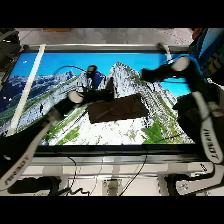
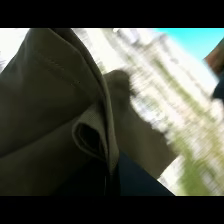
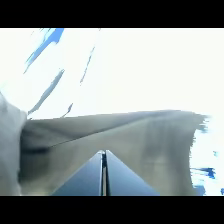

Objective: Fold the clothes and pants, and hang the long-sleeved shirts on hangers.

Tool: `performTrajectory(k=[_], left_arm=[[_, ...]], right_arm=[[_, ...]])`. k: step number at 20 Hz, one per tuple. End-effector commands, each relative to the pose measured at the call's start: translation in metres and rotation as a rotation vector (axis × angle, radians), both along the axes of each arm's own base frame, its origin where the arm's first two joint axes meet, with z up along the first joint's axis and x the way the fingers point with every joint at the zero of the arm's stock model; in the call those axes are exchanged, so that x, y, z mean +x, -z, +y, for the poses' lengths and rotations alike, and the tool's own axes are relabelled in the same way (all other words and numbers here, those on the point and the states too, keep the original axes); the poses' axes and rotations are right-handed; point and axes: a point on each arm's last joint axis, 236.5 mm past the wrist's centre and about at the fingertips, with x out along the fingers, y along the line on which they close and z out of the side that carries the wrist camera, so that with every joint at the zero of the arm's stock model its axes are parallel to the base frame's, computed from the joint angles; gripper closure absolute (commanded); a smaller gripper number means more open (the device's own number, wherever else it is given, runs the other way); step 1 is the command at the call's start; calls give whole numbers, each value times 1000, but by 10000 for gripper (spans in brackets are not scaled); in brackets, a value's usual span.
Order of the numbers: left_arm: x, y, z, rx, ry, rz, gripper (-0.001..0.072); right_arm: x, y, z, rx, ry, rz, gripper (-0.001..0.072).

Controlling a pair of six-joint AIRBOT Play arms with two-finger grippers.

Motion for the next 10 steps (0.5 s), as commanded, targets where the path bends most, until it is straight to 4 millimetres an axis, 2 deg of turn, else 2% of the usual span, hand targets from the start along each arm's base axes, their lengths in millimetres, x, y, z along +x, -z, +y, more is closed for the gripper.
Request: performTrajectory(k=[1, 3, 4, 5, 6, 7, 8, 10], left_arm=[[-5, 6, -75, -96, -16, 3, 694], [-4, 16, -104, -100, 18, 3, 690], [-4, 23, -111, -95, 29, 10, 557], [-9, 30, -116, -89, 50, 29, 131], [-16, 33, -118, -92, 78, 62, 5], [-25, 33, -119, -94, 118, 94, -1], [-31, 32, -118, -94, 153, 119, 0], [-31, 22, -107, -104, 179, 137, -1]], right_arm=[[-16, -35, -88, -38, 139, -21, 701], [-20, -31, -109, -55, 172, 3, 701], [-20, -28, -115, -64, 182, 8, 667], [-19, -23, -119, -80, 184, 15, 468], [-17, -17, -123, -107, 176, 18, 236], [-15, -8, -125, -133, 153, 24, 156], [-13, 3, -128, -147, 141, 42, 156], [-12, 29, -130, -142, 138, 105, 158]])
